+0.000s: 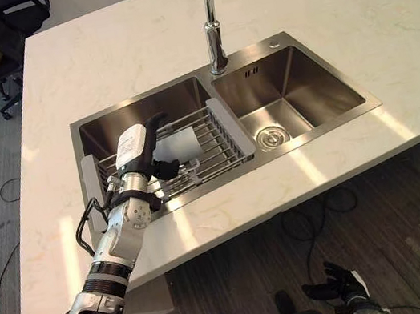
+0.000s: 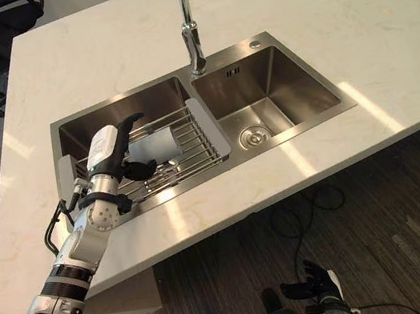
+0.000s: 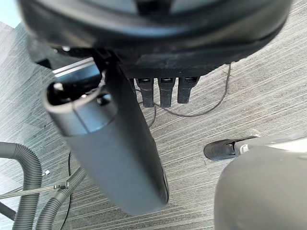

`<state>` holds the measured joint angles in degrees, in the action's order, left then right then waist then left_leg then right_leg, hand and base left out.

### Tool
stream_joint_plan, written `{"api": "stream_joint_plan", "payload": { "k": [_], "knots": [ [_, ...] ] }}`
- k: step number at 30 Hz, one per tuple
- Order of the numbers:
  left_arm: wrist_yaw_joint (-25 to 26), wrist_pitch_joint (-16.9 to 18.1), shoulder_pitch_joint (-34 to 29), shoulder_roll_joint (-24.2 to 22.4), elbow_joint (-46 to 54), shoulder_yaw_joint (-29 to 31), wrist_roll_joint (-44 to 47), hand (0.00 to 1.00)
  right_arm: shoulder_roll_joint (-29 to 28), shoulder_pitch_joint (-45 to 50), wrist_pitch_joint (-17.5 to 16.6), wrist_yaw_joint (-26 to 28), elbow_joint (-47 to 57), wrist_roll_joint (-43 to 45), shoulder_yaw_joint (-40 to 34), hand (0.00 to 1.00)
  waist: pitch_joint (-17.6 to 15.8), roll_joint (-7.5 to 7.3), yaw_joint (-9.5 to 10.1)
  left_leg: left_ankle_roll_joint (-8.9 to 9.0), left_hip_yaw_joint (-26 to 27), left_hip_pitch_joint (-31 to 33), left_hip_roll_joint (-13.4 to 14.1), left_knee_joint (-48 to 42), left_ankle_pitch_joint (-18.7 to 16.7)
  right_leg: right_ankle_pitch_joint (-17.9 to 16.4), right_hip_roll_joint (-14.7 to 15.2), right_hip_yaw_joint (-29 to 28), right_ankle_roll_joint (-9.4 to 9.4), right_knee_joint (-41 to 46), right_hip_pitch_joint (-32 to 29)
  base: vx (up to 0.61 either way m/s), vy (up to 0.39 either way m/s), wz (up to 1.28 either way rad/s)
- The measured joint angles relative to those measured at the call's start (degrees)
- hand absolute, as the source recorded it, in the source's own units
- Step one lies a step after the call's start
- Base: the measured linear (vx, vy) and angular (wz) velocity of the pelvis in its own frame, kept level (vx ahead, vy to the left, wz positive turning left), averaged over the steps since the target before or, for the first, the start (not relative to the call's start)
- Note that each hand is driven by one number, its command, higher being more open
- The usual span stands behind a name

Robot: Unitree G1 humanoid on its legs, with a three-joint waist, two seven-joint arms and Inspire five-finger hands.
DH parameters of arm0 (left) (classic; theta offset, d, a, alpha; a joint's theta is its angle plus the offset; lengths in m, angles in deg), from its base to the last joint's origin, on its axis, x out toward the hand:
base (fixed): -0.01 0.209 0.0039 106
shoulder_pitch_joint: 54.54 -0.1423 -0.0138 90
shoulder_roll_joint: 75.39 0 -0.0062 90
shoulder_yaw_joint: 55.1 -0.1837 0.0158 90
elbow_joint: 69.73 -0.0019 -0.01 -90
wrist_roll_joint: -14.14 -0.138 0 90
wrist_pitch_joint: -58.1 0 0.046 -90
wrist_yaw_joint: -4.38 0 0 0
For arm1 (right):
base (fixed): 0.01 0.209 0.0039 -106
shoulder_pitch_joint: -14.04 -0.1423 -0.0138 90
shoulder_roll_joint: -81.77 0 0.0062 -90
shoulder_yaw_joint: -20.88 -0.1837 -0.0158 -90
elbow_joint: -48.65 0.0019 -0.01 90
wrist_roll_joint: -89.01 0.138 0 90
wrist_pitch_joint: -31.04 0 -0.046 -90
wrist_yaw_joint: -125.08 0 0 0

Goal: Walk over to the sink, pick up the cup, carry it to the dishwasher, place the cup inside the dishwasher, then close the dishwasher door

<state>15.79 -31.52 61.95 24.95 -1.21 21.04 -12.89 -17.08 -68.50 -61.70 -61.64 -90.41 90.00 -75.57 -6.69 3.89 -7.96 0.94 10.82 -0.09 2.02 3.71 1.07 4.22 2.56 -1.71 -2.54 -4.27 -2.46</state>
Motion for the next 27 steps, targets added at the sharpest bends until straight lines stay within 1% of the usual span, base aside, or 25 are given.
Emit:
{"api": "stream_joint_plan", "payload": {
  "k": [9, 11, 13, 19, 22, 23, 27],
  "knots": [
    [-1.2, -0.5, 0.4, 0.2, -1.8, 0.0, -0.1, 0.9, -0.1, 0.0, 0.1, 0.1, -0.1, 0.1, 0.0, 0.9, -0.8, -0.3, 0.05, 0.01, 0.0, 0.5, 0.0, 0.0, 0.0, 0.0, 0.0, 0.0, 0.0, 0.0, -0.5, 0.0, 0.0, 0.0],
    [-2.1, -0.5, 0.9, 0.4, -2.3, 0.0, -1.4, 0.9, -0.2, -0.1, 0.1, 0.2, -0.1, 0.1, 0.0, 0.9, -0.8, -0.32, 0.04, 0.01, 0.0, 0.5, 0.1, 0.1, 0.0, 0.0, -0.1, 0.0, 0.0, 0.0, -0.5, 0.0, 0.0, 0.0],
    [-2.6, -0.5, 2.2, 0.6, -3.9, -0.1, -2.4, 0.9, -0.2, -0.1, 0.1, 0.4, -0.1, 0.1, 0.0, 0.9, -0.9, -0.36, 0.03, 0.02, 0.1, 0.5, 0.1, 0.2, 0.0, 0.0, -0.1, 0.0, 0.0, 0.0, -0.6, 0.0, 0.0, 0.0],
    [-3.1, -0.7, 5.1, 3.0, -5.0, -1.9, -5.4, 0.9, -0.3, -0.2, 0.1, 0.6, 0.0, 0.1, 0.0, 0.9, -1.9, -0.91, -0.31, 0.07, 0.7, 0.8, 0.1, 0.2, -0.1, 0.0, -0.1, -0.6, 0.0, 0.2, -1.3, -0.01, -0.003, -0.05],
    [-3.1, -0.8, 6.5, 3.6, -5.6, -2.6, -6.9, 0.9, -0.3, -0.2, 0.1, 0.6, 0.0, 0.1, 0.0, 0.9, -1.9, -0.89, -0.72, 0.08, 0.8, 1.5, 0.1, 0.2, -0.1, 0.0, -0.1, -0.8, 0.0, 0.2, -2.0, 0.0, 0.0, 0.0],
    [-3.1, -0.8, 6.8, 3.6, -5.6, -2.7, -7.2, 0.3, -0.3, -0.2, 0.0, 0.6, -0.1, 0.1, 0.0, 0.9, -1.9, -0.87, -0.73, 0.1, 0.8, 1.5, 0.1, 0.2, -0.1, 0.0, -0.1, -0.8, 0.0, 0.2, -2.1, 0.0, 0.0, 0.0],
    [-2.9, -0.7, 8.6, 4.2, -5.6, -5.5, -11.4, 0.3, -0.3, -0.4, -0.1, 0.6, -0.1, 0.7, 0.0, 0.9, -2.0, -0.82, -0.86, 0.13, 0.8, 1.5, 0.1, 0.2, -0.1, 0.0, -0.1, -0.8, -0.01, 0.2, -2.0, 0.0, 0.0, 0.0]
  ]
}}
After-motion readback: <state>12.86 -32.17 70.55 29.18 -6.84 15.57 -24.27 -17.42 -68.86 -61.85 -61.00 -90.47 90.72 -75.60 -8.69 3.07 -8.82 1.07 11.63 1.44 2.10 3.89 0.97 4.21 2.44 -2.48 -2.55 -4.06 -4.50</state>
